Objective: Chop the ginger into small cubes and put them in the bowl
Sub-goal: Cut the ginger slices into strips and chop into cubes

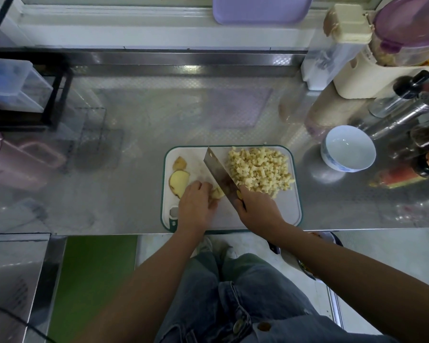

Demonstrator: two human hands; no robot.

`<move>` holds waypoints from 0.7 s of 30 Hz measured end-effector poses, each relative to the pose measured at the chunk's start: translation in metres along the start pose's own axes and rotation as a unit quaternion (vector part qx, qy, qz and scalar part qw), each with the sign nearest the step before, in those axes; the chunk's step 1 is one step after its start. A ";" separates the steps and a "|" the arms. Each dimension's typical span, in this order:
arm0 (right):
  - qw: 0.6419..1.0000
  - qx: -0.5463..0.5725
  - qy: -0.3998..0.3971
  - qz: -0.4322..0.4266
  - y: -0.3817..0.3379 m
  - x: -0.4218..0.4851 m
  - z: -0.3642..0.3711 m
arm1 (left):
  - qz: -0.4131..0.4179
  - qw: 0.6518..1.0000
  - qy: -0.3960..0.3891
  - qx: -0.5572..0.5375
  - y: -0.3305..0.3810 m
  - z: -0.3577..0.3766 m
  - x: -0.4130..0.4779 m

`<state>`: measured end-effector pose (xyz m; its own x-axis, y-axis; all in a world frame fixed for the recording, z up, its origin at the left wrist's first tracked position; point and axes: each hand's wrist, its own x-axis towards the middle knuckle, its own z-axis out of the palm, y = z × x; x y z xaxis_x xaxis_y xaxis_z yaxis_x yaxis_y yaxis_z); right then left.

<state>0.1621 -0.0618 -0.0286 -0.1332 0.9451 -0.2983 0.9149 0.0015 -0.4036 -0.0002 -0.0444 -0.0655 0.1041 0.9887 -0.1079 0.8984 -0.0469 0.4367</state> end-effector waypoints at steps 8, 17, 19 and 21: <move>0.999 -0.036 -0.027 0.011 -0.012 0.010 0.011 | 0.004 1.000 0.007 -0.021 0.006 -0.001 0.006; 1.000 0.020 0.014 0.014 -0.012 0.022 0.009 | 0.001 0.999 -0.016 -0.033 0.001 -0.003 0.007; 0.999 0.033 0.018 0.008 -0.012 0.021 0.005 | 0.002 0.999 -0.014 -0.032 -0.001 -0.003 0.005; 1.000 0.026 0.013 -0.006 -0.013 0.019 0.002 | -0.001 0.999 -0.005 -0.044 -0.002 -0.003 0.003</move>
<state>0.1471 -0.0448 -0.0308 -0.1326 0.9534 -0.2711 0.8927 -0.0039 -0.4506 -0.0034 -0.0410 -0.0641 0.1071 0.9873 -0.1176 0.8581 -0.0321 0.5125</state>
